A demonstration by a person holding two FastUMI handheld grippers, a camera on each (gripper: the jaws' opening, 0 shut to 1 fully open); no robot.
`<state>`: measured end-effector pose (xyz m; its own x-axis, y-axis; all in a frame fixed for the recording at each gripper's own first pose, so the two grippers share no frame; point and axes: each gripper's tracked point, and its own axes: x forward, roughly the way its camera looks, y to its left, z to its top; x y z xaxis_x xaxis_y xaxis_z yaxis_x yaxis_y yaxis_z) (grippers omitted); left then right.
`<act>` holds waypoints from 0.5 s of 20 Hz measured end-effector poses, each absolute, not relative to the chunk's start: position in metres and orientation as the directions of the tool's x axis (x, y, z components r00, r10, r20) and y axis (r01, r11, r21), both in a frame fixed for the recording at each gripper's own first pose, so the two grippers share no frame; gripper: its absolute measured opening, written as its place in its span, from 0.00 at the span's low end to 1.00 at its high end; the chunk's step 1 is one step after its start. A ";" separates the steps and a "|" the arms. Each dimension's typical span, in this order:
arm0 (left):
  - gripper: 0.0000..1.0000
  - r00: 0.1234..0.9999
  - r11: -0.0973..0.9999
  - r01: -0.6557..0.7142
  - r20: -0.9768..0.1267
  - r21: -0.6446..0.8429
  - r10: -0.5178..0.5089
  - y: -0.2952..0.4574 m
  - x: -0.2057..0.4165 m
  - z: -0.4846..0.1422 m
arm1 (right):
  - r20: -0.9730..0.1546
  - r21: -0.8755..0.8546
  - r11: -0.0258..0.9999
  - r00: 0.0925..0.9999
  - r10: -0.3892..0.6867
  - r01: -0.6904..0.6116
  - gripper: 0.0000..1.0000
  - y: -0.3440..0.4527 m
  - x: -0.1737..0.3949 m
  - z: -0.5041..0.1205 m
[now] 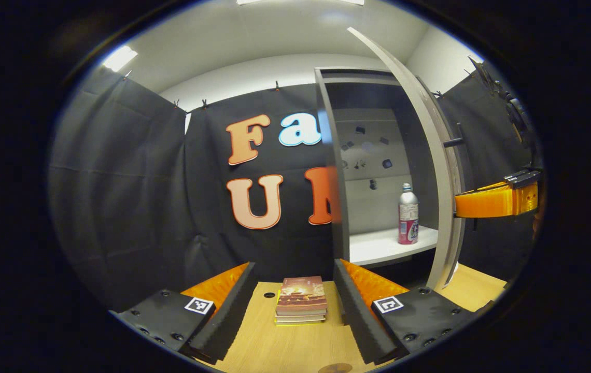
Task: Open the cabinet door with the right hand, grasp the bottle in the cabinet with the left hand and place it on the coaster, then close the cabinet door with the right hand.
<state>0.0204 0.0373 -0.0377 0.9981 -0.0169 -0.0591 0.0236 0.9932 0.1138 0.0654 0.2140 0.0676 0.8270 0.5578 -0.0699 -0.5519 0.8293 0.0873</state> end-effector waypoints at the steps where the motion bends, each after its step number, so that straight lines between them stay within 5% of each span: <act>1: 0.94 0.998 0.992 0.041 -0.053 0.119 -0.035 0.027 0.021 -0.033 | -0.068 0.090 0.823 0.821 0.566 -0.560 0.26 0.211 0.063 0.068; 10: 0.98 0.982 0.980 0.182 -0.061 0.085 -0.177 -0.054 0.052 -0.031 | -0.060 0.091 0.838 0.837 0.544 -0.539 0.25 0.190 0.055 0.067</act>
